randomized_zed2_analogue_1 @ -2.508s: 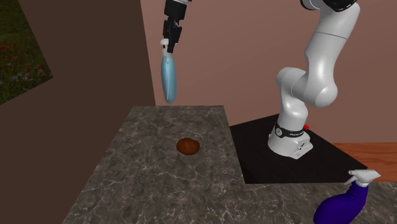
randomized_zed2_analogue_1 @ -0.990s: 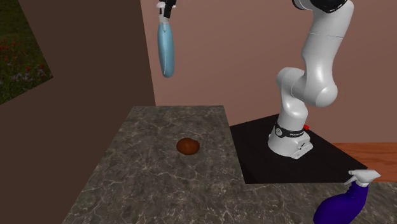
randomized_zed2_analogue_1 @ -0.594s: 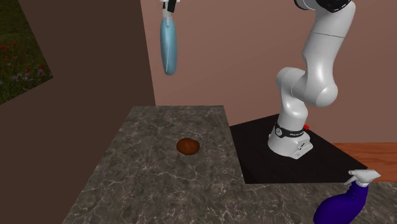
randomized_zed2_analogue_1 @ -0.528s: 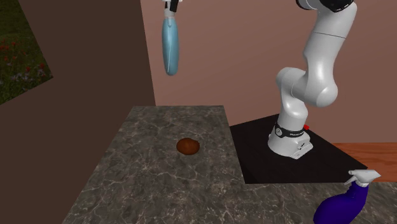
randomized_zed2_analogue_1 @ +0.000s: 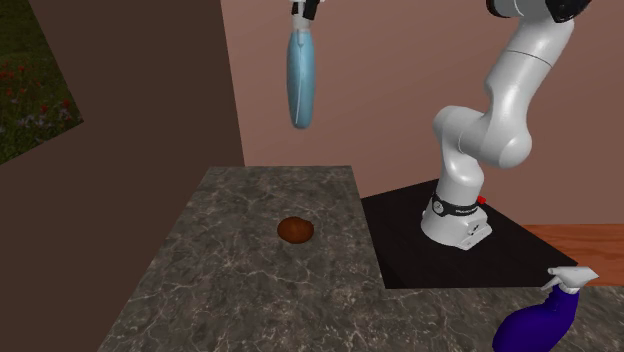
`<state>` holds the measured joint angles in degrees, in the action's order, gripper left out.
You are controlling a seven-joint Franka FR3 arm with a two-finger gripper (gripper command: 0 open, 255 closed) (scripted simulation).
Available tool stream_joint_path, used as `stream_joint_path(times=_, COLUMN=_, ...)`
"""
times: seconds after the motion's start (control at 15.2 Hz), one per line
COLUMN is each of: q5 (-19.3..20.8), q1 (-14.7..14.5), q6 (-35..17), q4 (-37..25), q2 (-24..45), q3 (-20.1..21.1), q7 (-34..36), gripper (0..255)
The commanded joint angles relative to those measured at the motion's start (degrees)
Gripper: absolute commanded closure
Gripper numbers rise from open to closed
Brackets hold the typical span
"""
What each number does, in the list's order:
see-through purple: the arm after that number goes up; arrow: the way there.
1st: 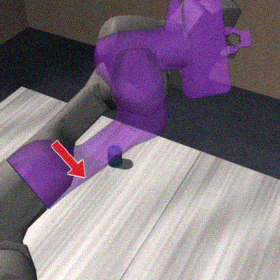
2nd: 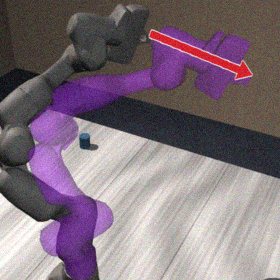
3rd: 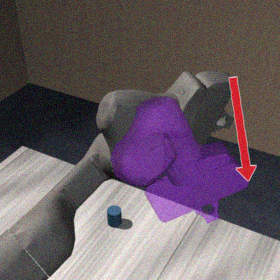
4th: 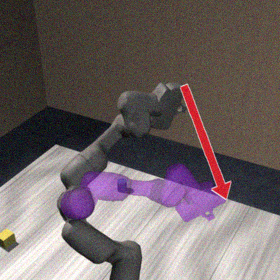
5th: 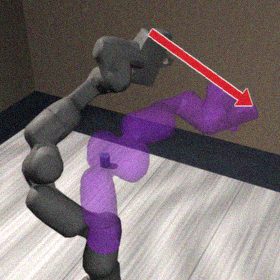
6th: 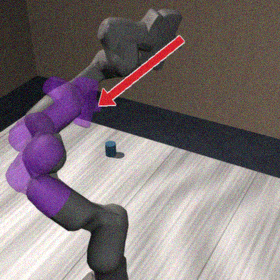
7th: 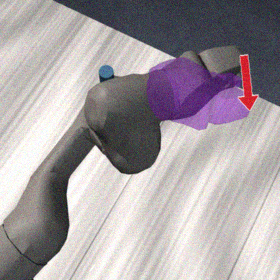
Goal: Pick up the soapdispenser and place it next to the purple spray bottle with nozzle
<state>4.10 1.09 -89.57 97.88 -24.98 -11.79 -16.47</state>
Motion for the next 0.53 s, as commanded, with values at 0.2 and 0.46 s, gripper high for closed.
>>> stream_joint_path(times=0.2, q5=0.1, q1=-0.8, q6=1.2, q4=5.5, q2=-6.3, q3=5.7, q7=6.5, gripper=255)
stream_joint_path(times=0.46, q5=-0.8, q1=-1.5, q6=2.5, q4=8.4, q2=-10.3, q3=10.2, q7=11.6, gripper=255)
